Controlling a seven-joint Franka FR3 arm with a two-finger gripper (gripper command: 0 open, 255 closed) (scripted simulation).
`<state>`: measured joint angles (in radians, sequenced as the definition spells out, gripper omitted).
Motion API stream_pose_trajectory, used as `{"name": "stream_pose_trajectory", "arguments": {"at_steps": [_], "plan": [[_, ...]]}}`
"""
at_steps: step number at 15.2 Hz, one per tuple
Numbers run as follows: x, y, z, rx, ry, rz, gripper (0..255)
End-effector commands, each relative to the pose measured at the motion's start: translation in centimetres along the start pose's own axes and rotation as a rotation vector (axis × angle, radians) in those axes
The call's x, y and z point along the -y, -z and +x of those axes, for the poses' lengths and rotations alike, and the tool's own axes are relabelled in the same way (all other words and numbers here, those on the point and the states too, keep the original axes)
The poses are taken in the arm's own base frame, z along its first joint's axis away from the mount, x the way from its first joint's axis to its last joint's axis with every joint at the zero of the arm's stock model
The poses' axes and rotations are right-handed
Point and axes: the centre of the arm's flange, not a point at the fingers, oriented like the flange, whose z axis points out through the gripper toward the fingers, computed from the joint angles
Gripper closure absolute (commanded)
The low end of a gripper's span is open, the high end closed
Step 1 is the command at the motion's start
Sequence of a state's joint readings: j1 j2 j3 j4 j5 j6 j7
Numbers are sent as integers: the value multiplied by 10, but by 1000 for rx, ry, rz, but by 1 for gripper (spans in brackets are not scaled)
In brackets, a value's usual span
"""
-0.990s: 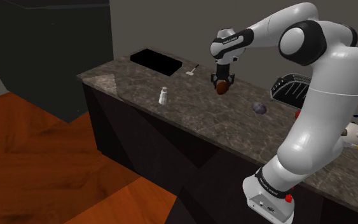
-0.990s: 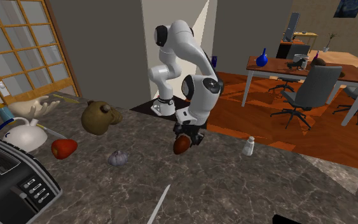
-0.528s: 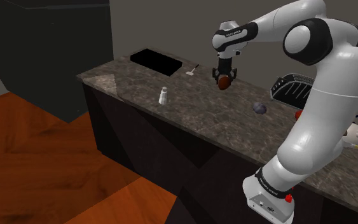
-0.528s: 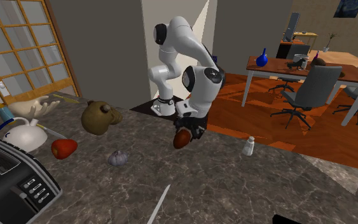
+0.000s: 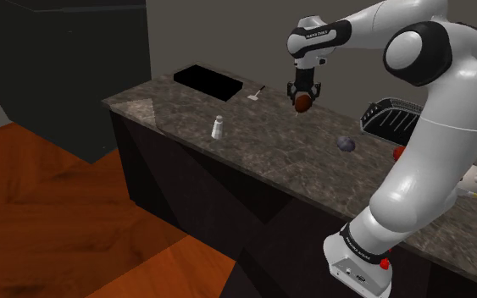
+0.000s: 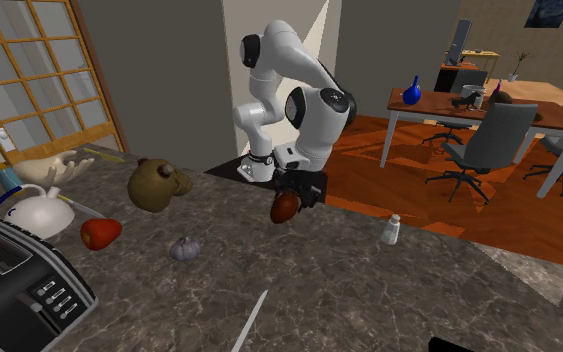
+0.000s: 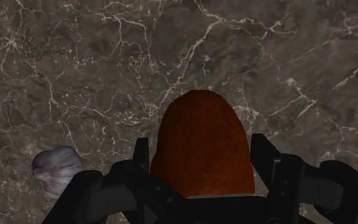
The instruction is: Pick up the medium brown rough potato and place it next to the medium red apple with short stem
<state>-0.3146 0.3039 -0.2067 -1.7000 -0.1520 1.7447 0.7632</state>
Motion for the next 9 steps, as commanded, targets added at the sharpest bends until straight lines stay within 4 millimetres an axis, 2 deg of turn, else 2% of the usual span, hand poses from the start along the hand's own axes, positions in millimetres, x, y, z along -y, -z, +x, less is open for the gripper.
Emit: {"name": "stream_pose_trajectory", "arguments": {"at_steps": [1,9], "plan": [[-20,-5,6,0,0,0,255],[-115,-36,40,0,0,0,255]]}}
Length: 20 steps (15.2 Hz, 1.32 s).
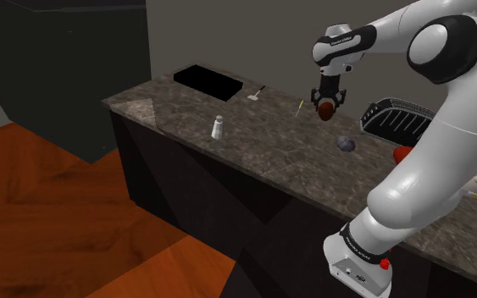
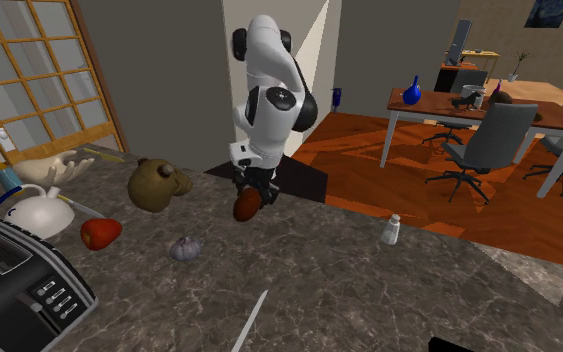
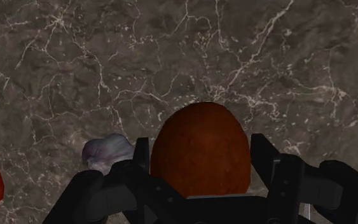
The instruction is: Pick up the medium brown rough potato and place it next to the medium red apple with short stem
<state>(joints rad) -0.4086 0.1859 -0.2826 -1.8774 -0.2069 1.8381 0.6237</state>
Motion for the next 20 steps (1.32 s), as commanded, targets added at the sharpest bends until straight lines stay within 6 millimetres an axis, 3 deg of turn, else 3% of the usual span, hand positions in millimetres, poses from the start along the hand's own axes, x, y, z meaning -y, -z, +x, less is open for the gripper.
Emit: {"name": "stream_pose_trajectory", "arguments": {"at_steps": [1,20], "plan": [[-25,-5,9,0,1,0,255],[-251,-78,88,0,1,0,255]]}}
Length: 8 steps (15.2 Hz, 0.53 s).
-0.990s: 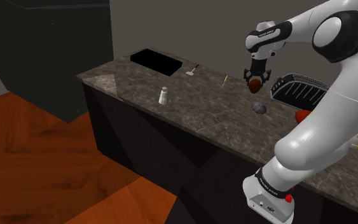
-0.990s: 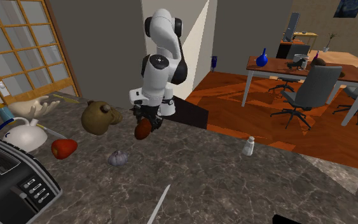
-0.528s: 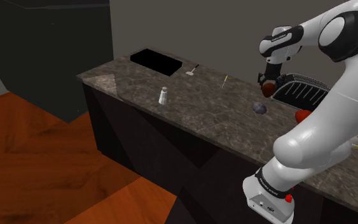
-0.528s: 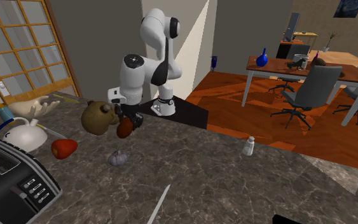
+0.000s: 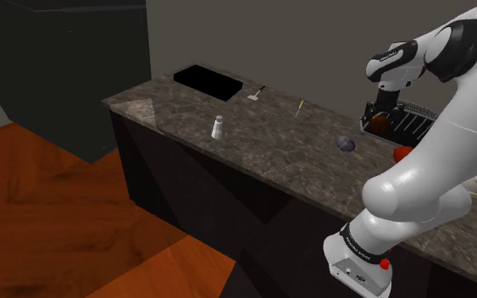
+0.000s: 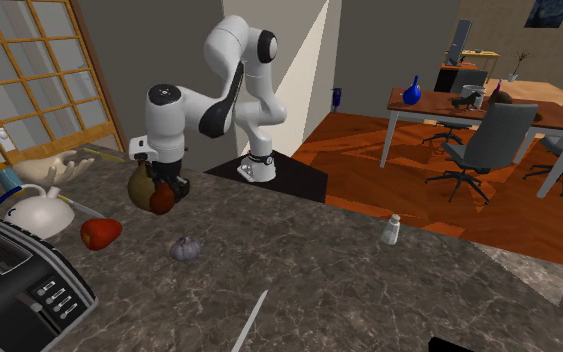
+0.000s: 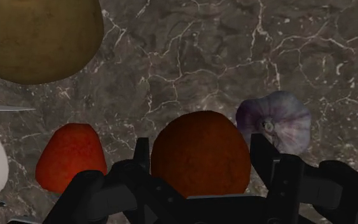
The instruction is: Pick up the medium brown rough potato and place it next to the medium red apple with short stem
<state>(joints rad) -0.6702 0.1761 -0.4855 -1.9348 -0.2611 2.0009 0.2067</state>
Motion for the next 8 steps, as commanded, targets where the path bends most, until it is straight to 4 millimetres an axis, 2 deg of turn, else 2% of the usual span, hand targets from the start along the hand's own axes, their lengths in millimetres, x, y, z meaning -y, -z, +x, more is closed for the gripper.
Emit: {"name": "stream_pose_trajectory", "arguments": {"at_steps": [1,8], "plan": [[-25,-5,8,0,1,0,255],[-109,-32,37,0,1,0,255]]}}
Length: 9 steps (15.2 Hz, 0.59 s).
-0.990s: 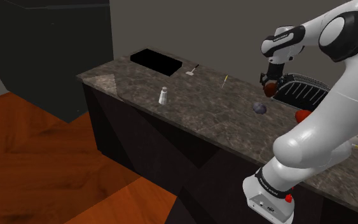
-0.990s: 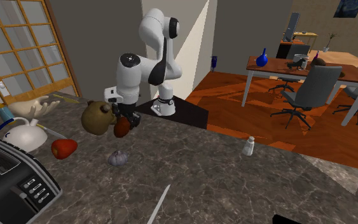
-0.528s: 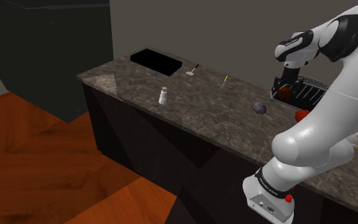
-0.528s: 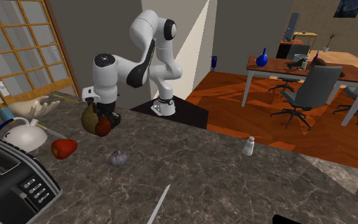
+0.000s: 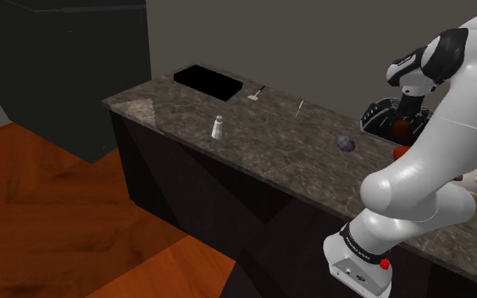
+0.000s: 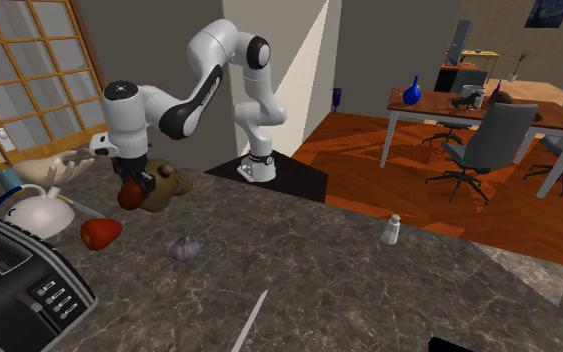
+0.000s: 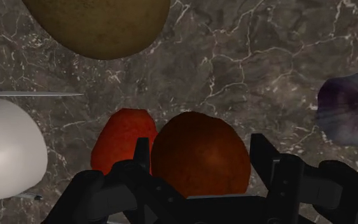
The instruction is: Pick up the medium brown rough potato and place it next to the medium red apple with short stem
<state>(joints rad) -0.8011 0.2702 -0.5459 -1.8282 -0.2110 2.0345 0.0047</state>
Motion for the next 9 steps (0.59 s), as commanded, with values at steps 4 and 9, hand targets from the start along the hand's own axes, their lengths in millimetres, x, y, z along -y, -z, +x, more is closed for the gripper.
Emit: {"name": "stream_pose_trajectory", "arguments": {"at_steps": [4,9], "plan": [[-59,-21,22,0,2,0,255],[-119,-40,43,0,2,0,255]]}}
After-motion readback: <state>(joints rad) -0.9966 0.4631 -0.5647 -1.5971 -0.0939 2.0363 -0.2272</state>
